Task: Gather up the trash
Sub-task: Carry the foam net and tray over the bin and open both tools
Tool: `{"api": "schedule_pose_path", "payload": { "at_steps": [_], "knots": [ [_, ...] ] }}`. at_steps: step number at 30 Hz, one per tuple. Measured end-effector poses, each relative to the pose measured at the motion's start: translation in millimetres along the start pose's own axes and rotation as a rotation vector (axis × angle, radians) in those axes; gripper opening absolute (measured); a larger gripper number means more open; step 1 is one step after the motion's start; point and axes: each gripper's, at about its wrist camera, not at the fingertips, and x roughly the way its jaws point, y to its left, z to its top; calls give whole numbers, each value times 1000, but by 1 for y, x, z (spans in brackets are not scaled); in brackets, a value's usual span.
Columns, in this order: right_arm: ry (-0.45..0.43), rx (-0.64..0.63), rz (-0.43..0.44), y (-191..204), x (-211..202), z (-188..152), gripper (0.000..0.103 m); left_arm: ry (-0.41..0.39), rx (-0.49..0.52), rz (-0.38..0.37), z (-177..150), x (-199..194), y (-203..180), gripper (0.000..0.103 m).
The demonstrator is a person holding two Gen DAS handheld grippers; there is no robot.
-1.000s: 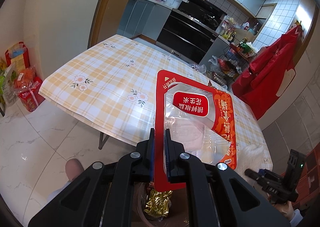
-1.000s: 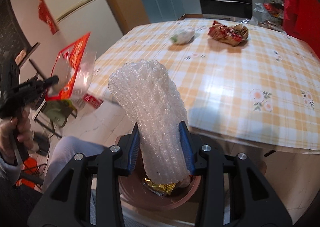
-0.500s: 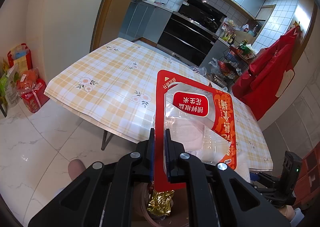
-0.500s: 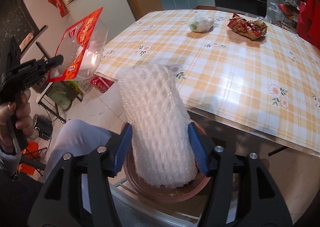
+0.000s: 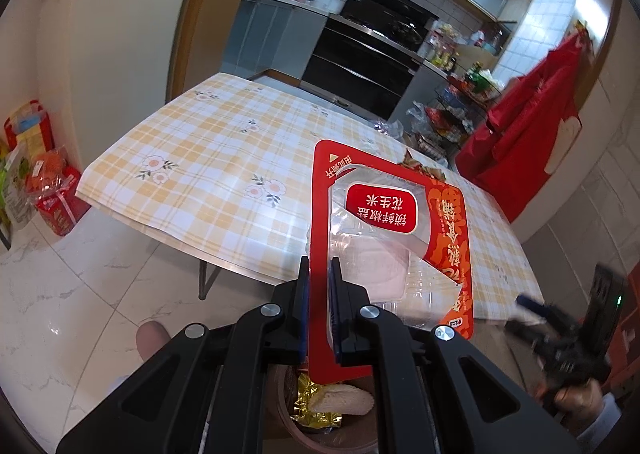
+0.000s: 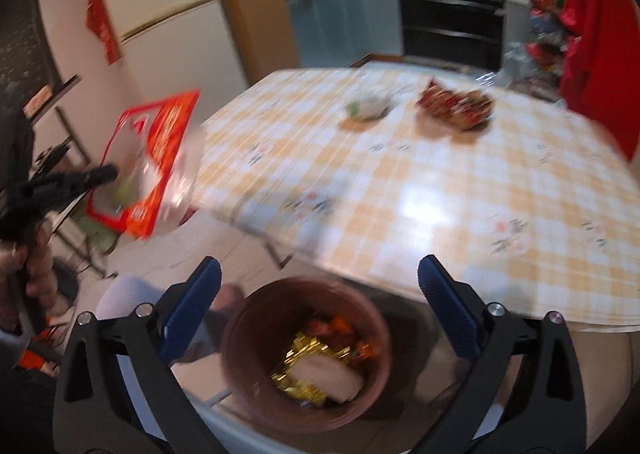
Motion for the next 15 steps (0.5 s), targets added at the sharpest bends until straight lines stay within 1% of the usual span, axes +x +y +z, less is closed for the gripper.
{"api": "schedule_pose_path", "payload": {
  "at_steps": [3,5,9,13,15],
  "knots": [
    [-62,33,-55,-16,-15,7,97,20,41,-13,-4,6,-11,9],
    [-88,41,-97,-28,-25,15,97,39,61,-26,-7,11,-18,9],
    [-105,54,-121,-40,-32,20,97,80,85,-52,-13,21,-30,9],
    [-126,104,-141,-58,-42,20,97,118,116,-79,-20,31,-43,9],
    [-126,116,-149,-62,-43,18,97,139,120,-115,-23,35,-49,9]
  ]
}}
